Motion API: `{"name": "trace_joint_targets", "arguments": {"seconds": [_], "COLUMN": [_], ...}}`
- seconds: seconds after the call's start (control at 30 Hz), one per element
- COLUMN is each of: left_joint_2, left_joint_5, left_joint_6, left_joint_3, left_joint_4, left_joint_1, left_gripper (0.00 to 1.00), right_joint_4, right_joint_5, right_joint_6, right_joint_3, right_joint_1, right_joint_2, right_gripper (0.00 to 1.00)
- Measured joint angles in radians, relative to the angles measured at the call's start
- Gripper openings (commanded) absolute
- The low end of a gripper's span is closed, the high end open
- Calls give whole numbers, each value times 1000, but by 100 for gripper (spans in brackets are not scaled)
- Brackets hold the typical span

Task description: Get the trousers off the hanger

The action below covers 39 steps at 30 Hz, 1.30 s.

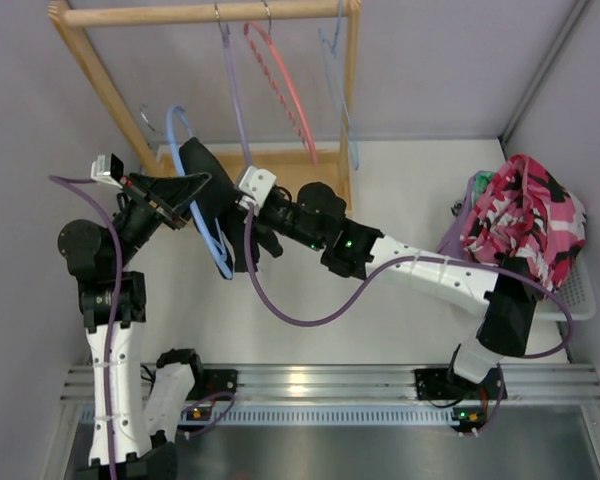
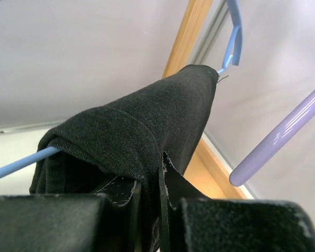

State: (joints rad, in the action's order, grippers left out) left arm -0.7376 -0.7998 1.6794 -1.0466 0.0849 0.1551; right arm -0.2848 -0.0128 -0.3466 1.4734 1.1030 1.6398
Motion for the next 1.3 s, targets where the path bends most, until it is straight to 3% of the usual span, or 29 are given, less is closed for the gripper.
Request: {"name": "trace_joint_targets", "arguments": {"seconds": [0.43, 0.63, 1.03, 1.3], "left_joint_2": [48, 61, 74, 74], "left_joint_5": [10, 21, 31, 34], "left_joint_6": [-104, -132, -165, -214], "left_joint_3": [151, 197, 264, 306], "left_joint_4": [-45, -40, -43, -113], "left_joint_1": [-2, -2, -1, 4], "left_gripper": [0, 0, 0, 0], "right_joint_4": [158, 160, 164, 141], "right_joint_5": [-31, -54, -99, -129], "right_joint_6": [7, 7, -14, -26], "right_joint_3": [82, 218, 264, 403], "right_joint_1": [-19, -22, -34, -73], "right_joint_2": [-5, -8, -29, -38], "right_gripper": [0, 0, 0, 0]}}
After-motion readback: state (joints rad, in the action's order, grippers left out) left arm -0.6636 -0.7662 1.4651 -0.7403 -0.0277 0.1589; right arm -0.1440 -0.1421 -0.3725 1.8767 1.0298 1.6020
